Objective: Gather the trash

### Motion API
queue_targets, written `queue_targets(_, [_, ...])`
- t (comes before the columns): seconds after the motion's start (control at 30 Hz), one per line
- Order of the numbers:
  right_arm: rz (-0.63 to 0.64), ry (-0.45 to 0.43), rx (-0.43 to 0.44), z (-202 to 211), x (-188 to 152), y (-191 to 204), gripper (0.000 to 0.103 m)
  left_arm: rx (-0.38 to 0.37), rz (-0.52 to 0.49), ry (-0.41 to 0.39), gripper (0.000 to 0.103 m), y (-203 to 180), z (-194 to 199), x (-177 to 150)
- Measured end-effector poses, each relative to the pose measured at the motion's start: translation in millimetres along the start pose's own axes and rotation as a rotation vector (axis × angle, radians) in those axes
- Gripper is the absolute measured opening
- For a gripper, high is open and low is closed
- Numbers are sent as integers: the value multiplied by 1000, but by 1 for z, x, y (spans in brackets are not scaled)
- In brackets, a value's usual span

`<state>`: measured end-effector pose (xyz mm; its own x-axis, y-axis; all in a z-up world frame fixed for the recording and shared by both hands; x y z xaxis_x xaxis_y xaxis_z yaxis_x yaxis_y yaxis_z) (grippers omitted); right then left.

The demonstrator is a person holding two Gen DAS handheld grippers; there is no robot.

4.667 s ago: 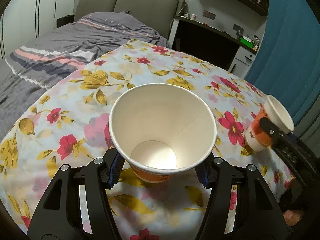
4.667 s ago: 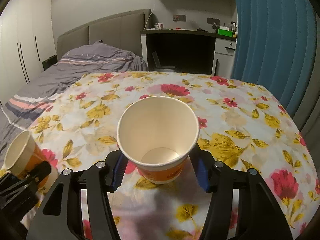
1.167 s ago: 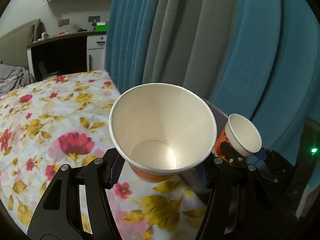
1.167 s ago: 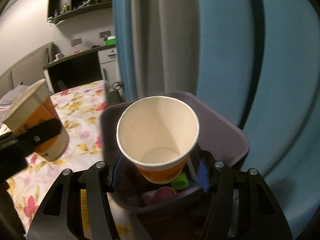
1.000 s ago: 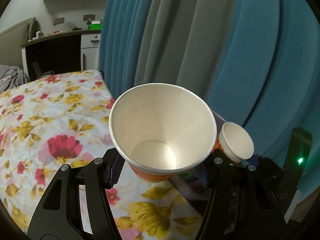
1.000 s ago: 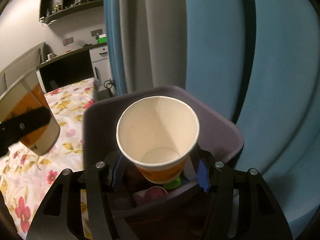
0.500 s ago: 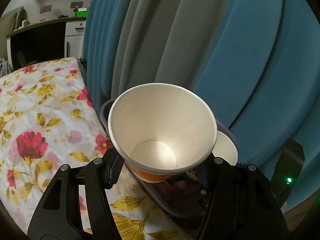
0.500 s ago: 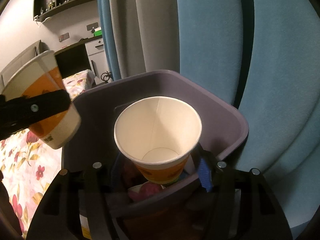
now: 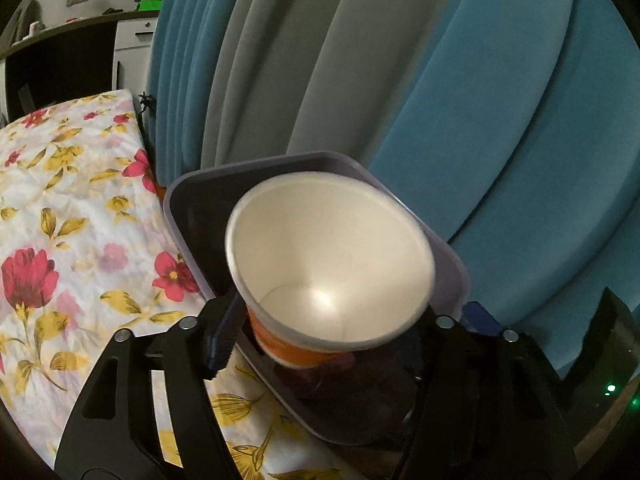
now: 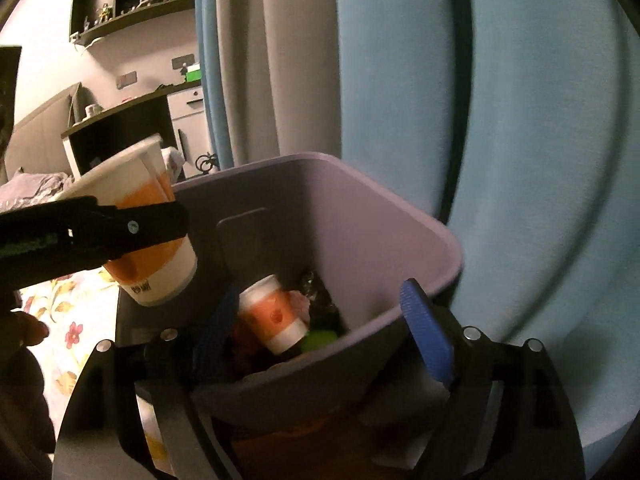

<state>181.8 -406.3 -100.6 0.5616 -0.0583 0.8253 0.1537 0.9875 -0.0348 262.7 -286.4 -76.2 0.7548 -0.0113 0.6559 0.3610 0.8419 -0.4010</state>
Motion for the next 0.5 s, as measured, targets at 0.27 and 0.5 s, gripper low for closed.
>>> queue_targets(0.27, [-36,-16,9,18,-4,-8,87,67,-12,-46,80,4,19,-3])
queue_targets(0.5, [-40,-31,0,38,-2,5,97,219,-52,-137,85,20,63,-21])
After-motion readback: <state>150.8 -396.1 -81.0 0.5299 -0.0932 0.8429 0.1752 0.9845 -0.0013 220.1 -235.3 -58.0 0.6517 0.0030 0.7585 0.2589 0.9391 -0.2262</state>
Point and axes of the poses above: each gripper's, at about its wrist camera, not at the fingertips, and z roughly against the way its jaws point, y to its left, x to its top, the point moved 3 cm from there along -z, roughly the way its jaws point, and after that the axes turned 5 degrees about z, right-handed, at the moved point
